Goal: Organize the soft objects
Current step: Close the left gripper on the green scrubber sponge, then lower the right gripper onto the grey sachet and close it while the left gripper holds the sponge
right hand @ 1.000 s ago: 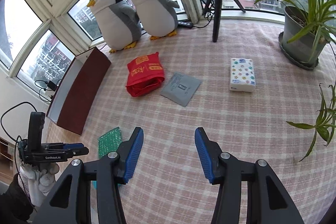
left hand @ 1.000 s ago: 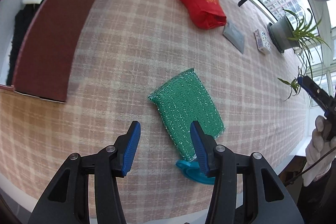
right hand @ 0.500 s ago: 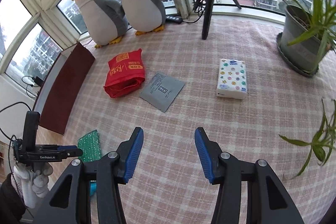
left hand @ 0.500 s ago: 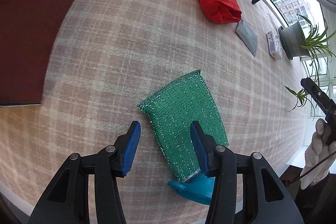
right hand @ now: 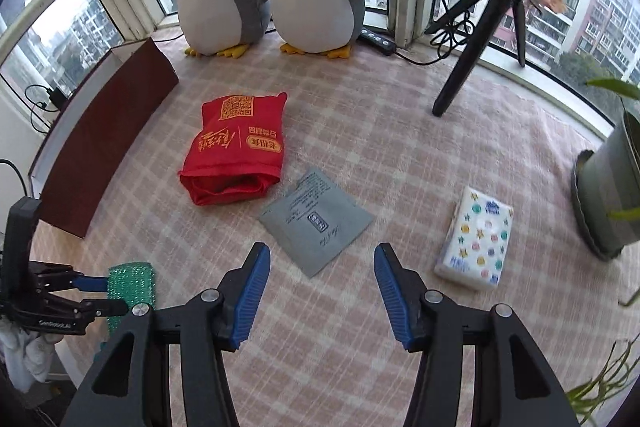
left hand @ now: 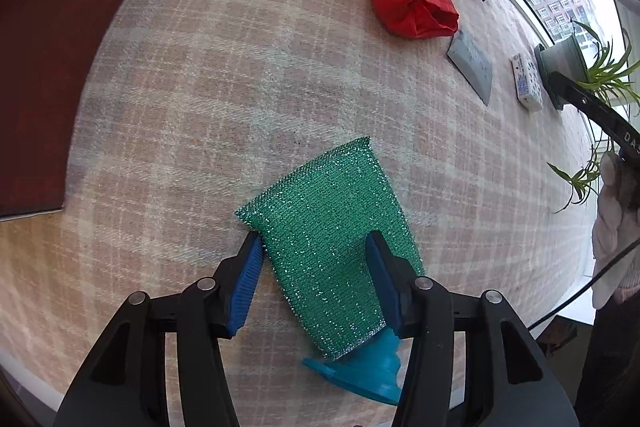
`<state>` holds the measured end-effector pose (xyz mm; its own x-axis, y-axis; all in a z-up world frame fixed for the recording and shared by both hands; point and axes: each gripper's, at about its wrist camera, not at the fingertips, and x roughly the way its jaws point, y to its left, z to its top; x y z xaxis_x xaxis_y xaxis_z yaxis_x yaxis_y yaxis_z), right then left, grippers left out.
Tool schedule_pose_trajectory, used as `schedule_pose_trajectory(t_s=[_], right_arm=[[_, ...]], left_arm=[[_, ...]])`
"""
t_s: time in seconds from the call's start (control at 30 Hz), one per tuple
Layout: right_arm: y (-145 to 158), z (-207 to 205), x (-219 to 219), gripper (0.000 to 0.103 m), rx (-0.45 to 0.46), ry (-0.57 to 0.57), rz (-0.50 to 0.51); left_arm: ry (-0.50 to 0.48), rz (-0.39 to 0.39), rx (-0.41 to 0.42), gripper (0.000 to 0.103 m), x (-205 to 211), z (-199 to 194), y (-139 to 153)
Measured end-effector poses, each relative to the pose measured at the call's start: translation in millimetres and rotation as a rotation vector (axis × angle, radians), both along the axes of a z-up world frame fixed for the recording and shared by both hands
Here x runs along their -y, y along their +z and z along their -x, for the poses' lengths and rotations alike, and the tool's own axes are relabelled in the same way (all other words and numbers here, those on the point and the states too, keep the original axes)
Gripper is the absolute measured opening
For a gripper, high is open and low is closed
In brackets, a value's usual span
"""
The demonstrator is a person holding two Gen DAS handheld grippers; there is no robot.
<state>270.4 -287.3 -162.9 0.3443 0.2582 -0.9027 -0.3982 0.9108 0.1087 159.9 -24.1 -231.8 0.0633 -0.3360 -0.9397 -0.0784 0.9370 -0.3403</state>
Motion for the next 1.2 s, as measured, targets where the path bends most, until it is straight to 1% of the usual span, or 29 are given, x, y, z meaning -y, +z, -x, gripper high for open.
schedule_pose_trajectory(t_s=[0.13, 0.23, 0.3, 0.43, 0.5, 0.6, 0.7, 0.77, 0.87, 0.97, 1.1, 1.2], right_arm=[[-5.8, -12.2, -3.6, 0.050, -0.007, 0.005, 0.013], [-11.0, -19.7, -1.0, 0.050, -0.024, -0.003, 0.002], [-14.3, -23.1, -0.2, 0.050, -0.030, -0.002, 0.010], [-21.5, -29.6, -4.4, 0.050, -0.042, 0.033, 0.036], [-25.3, -33.5, -8.7, 0.051, -0.051, 0.053, 0.046], [-30.1, -39.8, -16.8, 0.053, -0.048, 0.076, 0.079], [-35.5, -44.9, -25.9, 0.055, -0.052, 0.114, 0.104], [-40.3, -46.5, -32.7, 0.059, -0.054, 0.146, 0.126], [-46.2, -49.2, -39.9, 0.059, -0.058, 0.166, 0.153], [-43.8, -46.4, -41.2, 0.059, -0.058, 0.169, 0.125], [-46.3, -46.2, -43.9, 0.059, -0.032, 0.190, 0.172], [-52.3, -54.1, -42.3, 0.059, -0.055, 0.200, 0.165]], left_arm=[[0.009, -0.005, 0.001, 0.052, 1.9, -1.4, -0.2], [0.025, -0.018, 0.004, 0.049, 6.8, -3.4, -0.6], [0.026, -0.034, 0.011, 0.041, 8.1, -3.4, -0.3], [0.060, -0.031, 0.021, 0.033, 5.3, -2.9, 0.2], [0.065, -0.042, 0.036, 0.026, 3.4, -1.7, 2.0], [0.073, -0.049, 0.054, 0.021, -0.3, -2.3, 6.1], [0.076, -0.043, 0.057, 0.018, -1.2, -6.5, 7.4], [0.076, -0.039, 0.059, 0.017, -1.3, -9.4, 8.1], [0.070, -0.041, 0.070, 0.016, -2.0, -14.2, 11.7], [0.063, -0.046, 0.079, 0.016, -0.8, -19.0, 13.5], [0.045, -0.066, 0.089, 0.015, 7.0, -26.6, 15.3], [0.041, -0.065, 0.089, 0.015, 8.7, -29.3, 15.5]])
